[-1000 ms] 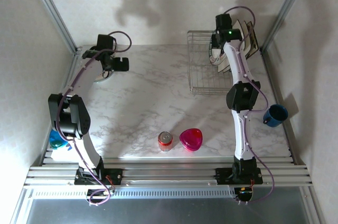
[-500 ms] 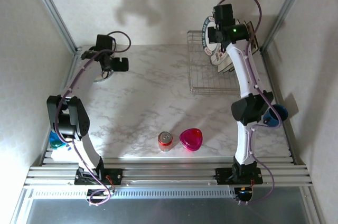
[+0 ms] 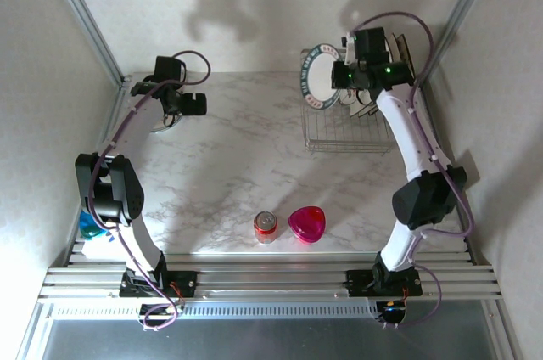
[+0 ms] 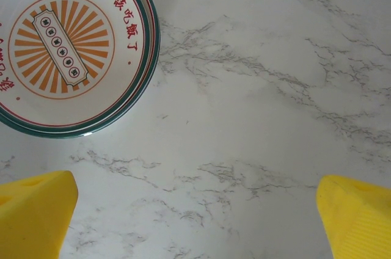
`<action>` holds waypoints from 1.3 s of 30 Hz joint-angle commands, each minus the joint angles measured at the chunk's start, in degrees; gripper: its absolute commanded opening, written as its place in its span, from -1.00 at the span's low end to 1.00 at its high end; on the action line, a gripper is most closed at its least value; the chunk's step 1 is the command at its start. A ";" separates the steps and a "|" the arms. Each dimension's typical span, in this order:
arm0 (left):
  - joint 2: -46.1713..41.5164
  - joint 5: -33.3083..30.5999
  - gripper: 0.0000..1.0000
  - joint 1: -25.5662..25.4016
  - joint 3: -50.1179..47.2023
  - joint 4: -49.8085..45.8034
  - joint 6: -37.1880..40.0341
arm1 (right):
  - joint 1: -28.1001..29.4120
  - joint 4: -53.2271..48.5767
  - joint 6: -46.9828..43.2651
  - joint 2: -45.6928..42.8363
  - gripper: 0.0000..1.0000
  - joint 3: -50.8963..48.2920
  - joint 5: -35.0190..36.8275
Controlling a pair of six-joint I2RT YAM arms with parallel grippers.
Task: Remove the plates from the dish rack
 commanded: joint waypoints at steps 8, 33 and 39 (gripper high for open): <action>-2.09 1.29 0.99 -0.21 -0.90 0.44 0.05 | -4.54 42.73 27.20 -6.20 -1.00 -26.90 -39.42; -7.44 48.27 0.99 -0.02 -13.01 31.40 -15.51 | -3.82 64.57 38.89 -0.94 -1.00 -39.68 -43.40; -6.12 57.31 0.99 -0.72 -18.26 47.13 -25.96 | -1.95 65.53 39.78 1.12 -1.00 -36.86 -43.57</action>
